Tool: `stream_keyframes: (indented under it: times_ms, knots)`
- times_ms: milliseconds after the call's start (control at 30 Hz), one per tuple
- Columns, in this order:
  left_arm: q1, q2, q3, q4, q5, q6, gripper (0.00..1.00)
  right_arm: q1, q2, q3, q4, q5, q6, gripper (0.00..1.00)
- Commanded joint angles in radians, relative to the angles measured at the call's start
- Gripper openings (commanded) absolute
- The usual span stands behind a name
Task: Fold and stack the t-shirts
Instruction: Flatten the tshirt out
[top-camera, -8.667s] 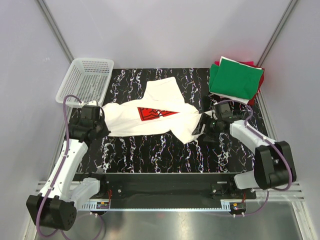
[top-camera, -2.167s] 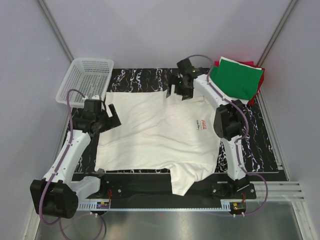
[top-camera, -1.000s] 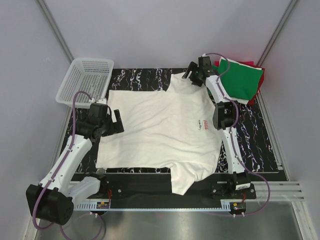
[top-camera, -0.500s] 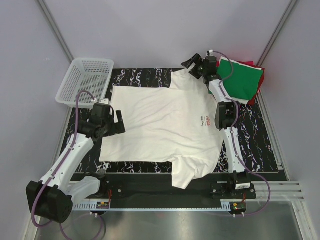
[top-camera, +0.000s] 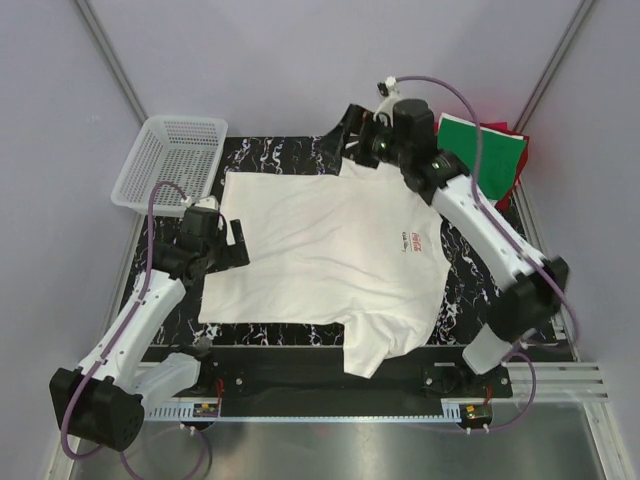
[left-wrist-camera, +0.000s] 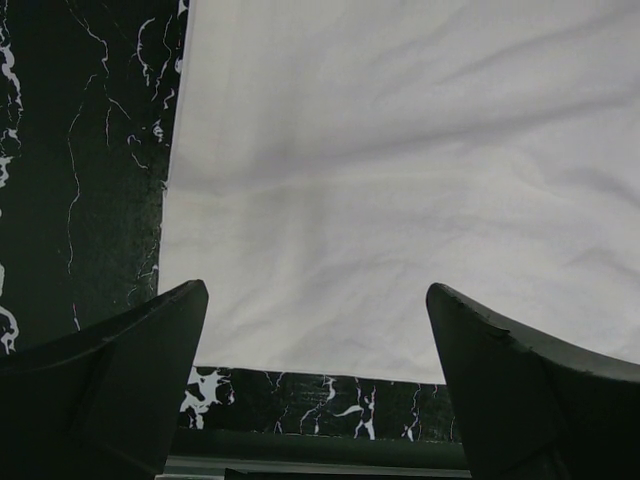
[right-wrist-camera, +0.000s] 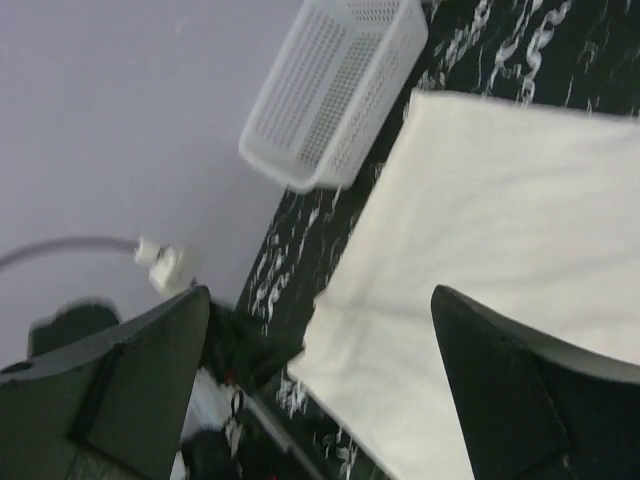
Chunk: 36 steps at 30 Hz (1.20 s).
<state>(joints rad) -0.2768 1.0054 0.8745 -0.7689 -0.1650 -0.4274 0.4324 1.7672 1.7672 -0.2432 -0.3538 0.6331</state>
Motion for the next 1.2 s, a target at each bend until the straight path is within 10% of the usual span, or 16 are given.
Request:
stream_keyframes:
  times_ms: [0,233,400,867,1167]
  knots:
    - [-0.012,-0.010,0.001,0.025,-0.010,-0.008,0.98,0.071,-0.263,-0.362,-0.308,0.245,0.041,1.00]
    - [-0.019,-0.022,-0.002,0.031,-0.010,-0.010,0.99,0.161,-0.846,-1.032,-0.467,0.401,0.372,1.00]
    - [-0.021,0.024,0.006,0.014,-0.030,-0.019,0.98,0.161,-0.832,-1.127,-0.425,0.398,0.361,1.00]
    - [-0.035,0.006,0.003,0.008,-0.036,-0.016,0.99,0.075,-0.103,-0.844,-0.240,0.372,0.148,0.98]
    - [-0.036,0.007,0.004,0.006,-0.039,-0.014,0.99,0.017,0.137,-0.448,-0.404,0.369,-0.045,1.00]
